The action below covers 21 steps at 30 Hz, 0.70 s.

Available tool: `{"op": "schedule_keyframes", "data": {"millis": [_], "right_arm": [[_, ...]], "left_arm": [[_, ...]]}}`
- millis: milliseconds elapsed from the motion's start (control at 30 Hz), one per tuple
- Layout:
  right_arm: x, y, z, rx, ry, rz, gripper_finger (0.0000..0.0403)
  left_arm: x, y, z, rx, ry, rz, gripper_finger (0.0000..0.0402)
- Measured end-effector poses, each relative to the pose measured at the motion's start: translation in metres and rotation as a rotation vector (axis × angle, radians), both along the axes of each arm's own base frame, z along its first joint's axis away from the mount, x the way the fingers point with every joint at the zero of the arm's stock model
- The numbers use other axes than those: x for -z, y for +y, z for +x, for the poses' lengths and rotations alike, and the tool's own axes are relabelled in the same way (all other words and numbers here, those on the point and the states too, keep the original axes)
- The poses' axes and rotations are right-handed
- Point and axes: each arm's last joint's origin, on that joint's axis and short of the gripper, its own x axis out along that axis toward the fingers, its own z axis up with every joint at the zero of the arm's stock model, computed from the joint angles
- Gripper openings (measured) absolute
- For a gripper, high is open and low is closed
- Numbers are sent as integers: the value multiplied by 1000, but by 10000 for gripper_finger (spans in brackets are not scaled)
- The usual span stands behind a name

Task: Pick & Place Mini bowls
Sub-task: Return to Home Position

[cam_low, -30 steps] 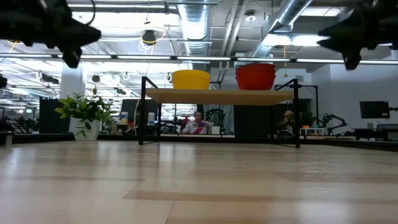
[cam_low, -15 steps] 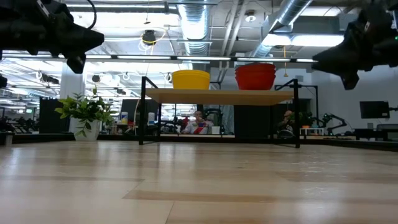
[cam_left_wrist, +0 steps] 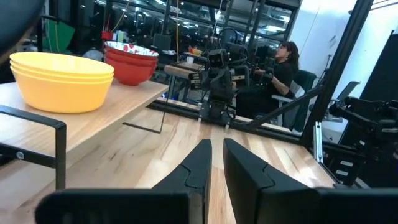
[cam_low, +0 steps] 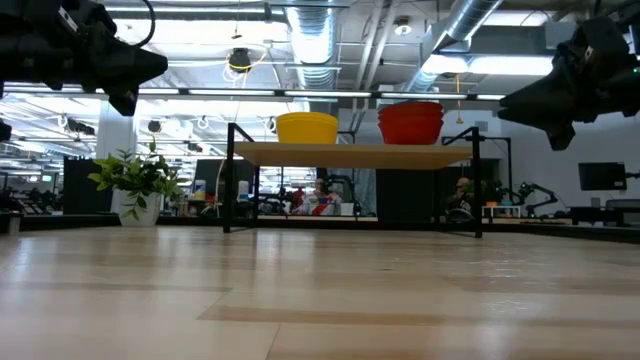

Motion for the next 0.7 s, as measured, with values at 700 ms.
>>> {"op": "schedule_keyframes", "data": {"millis": [700], "right_arm": [[0, 0, 0, 0, 2, 0, 102]], "left_arm": [[-1, 0, 1, 0, -48, 6, 40]]}}
